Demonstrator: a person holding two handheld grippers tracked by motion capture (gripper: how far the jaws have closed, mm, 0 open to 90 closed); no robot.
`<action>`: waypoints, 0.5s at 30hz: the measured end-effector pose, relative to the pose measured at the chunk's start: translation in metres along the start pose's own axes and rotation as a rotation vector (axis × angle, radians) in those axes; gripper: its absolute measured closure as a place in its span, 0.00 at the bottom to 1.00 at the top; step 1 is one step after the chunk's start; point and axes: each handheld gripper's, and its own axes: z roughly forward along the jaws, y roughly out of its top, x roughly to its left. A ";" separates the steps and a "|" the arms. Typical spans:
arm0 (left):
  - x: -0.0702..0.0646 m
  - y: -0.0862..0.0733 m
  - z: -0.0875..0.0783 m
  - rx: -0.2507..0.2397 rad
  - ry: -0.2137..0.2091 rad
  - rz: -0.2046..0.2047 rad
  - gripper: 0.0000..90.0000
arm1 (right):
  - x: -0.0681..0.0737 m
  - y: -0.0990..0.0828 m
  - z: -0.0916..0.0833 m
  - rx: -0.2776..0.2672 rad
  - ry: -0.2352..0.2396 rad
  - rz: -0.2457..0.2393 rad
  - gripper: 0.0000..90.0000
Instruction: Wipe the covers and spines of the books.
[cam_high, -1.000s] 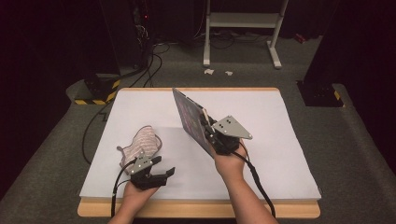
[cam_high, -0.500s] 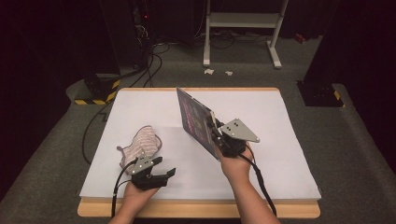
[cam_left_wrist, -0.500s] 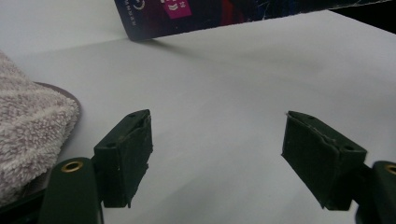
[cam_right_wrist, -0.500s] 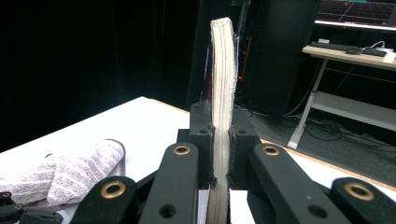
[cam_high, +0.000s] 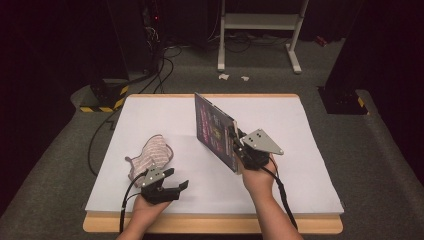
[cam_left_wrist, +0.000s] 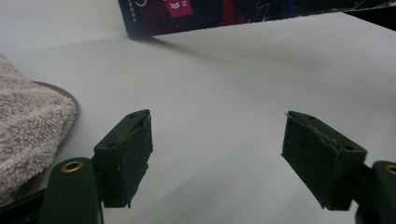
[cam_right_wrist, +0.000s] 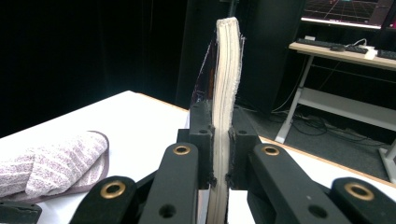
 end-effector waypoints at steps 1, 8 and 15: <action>0.000 0.000 0.000 0.000 0.000 0.000 0.27 | 0.000 0.000 0.000 0.001 -0.002 0.003 0.93; 0.000 0.000 0.000 0.000 0.001 0.002 0.27 | -0.004 -0.003 -0.002 0.005 -0.011 0.001 0.93; 0.000 0.000 0.000 -0.001 0.001 0.002 0.27 | -0.012 0.004 -0.008 -0.034 -0.086 -0.001 0.94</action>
